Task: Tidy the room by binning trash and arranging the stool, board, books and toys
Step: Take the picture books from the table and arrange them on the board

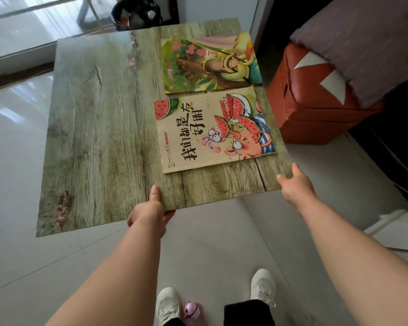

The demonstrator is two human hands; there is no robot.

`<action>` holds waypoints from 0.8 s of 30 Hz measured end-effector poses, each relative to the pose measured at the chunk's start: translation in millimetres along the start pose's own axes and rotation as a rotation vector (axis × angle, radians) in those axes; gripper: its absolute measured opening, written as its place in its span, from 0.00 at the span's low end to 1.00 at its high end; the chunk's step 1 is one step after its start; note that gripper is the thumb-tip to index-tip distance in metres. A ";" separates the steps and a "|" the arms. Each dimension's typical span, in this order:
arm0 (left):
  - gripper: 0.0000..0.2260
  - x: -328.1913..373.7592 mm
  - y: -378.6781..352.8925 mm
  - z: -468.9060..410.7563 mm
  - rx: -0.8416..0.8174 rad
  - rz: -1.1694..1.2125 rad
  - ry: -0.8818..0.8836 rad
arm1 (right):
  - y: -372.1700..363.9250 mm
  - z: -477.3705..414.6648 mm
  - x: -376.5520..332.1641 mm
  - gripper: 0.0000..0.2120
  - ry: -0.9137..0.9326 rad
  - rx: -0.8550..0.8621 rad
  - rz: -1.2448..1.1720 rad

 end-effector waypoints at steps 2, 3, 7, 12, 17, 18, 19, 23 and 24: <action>0.33 -7.0 -6.5 6.3 -0.002 0.002 -0.004 | 8.5 -7.9 -2.2 0.30 0.019 -0.019 -0.002; 0.32 -11.5 -10.5 9.4 0.000 0.012 -0.005 | 13.8 -13.2 -2.8 0.30 0.035 -0.031 0.000; 0.25 -31.0 -26.4 22.6 0.018 0.062 -0.008 | 34.8 -32.1 1.5 0.30 0.078 -0.077 0.028; 0.19 -58.3 -46.8 46.8 0.034 0.134 -0.002 | 58.3 -50.5 6.6 0.29 0.111 -0.115 0.051; 0.19 -75.2 -62.4 67.5 0.058 0.211 0.026 | 72.8 -58.7 13.0 0.26 0.111 -0.097 0.072; 0.20 -76.7 -64.7 70.8 0.054 0.227 0.033 | 75.5 -60.5 12.7 0.25 0.105 -0.081 0.077; 0.19 -79.1 -66.7 72.4 0.057 0.248 0.040 | 78.1 -62.3 12.3 0.23 0.108 -0.075 0.087; 0.21 -84.9 -69.5 77.4 0.075 0.262 0.041 | 84.6 -64.5 15.2 0.20 0.104 -0.080 0.069; 0.21 -85.9 -69.0 78.9 0.080 0.257 0.038 | 85.2 -64.1 17.2 0.21 0.097 -0.079 0.063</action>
Point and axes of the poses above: each hand's wrist, its own z-axis away from the middle knuckle, its own y-axis out of the back of the hand, x = y × z, the point moved 1 cm from there along -z, towards the middle knuckle, and after that the axes turned 9 degrees about -x, right-handed, at the moved point
